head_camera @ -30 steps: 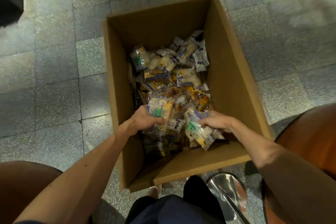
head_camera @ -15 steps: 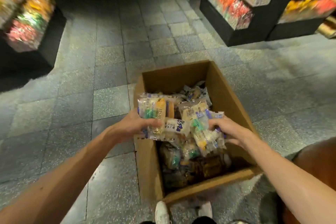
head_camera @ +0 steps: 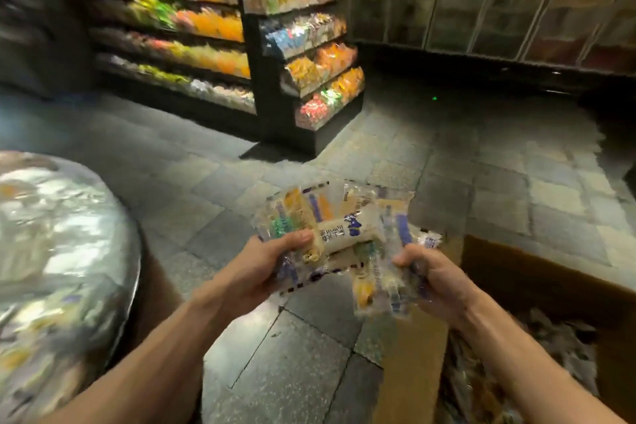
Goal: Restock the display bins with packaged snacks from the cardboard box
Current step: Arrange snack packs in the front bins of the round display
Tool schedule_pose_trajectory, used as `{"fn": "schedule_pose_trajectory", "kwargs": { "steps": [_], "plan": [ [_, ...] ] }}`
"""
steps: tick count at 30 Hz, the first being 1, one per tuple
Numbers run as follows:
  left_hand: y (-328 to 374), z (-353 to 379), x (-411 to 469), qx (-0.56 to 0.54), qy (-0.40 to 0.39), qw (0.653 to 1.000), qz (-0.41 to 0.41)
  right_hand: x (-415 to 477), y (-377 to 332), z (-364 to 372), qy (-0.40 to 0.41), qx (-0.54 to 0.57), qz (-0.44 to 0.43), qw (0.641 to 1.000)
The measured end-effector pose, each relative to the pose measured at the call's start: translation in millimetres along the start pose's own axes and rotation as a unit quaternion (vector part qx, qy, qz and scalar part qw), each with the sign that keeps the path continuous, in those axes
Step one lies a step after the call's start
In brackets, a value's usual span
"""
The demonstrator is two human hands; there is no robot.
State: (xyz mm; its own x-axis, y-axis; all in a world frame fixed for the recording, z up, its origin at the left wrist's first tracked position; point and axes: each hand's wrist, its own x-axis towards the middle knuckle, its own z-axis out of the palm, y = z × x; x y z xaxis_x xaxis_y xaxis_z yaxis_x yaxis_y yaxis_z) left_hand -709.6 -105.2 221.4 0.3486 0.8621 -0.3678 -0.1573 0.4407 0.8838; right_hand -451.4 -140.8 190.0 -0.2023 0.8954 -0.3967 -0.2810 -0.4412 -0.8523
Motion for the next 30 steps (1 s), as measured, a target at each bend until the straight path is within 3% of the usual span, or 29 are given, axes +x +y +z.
{"fn": "schedule_pose_trajectory", "kwargs": {
  "steps": [5, 8, 15, 23, 26, 30],
  "plan": [
    [-8.0, -77.0, -88.2, -0.095, 0.145, 0.985, 0.014, 44.2, 22.2, 111.2, -0.135, -0.018, 0.075, 0.988],
    [-28.0, -116.5, -139.9, -0.18, 0.242, 0.953, 0.011, 60.5, 54.6, 172.2, -0.217, -0.064, 0.115, 0.967],
    [-76.4, -204.8, -237.9, -0.236, 0.399, 0.885, 0.04, 77.3, 127.3, 316.5, -0.344, -0.122, 0.173, 0.915],
    [-83.7, -300.8, -248.9, -0.213, 0.457, 0.863, 0.037, 131.6, 168.7, 438.5, -0.401, -0.15, 0.19, 0.883],
    [-77.0, -337.5, -232.1, -0.195, 0.452, 0.87, 0.027, 155.4, 168.7, 464.1, -0.389, -0.141, 0.192, 0.89],
    [-52.1, -376.8, -191.3, -0.125, 0.398, 0.909, 0.023, 202.1, 154.4, 474.0, -0.364, -0.138, 0.192, 0.901]
  ]
}}
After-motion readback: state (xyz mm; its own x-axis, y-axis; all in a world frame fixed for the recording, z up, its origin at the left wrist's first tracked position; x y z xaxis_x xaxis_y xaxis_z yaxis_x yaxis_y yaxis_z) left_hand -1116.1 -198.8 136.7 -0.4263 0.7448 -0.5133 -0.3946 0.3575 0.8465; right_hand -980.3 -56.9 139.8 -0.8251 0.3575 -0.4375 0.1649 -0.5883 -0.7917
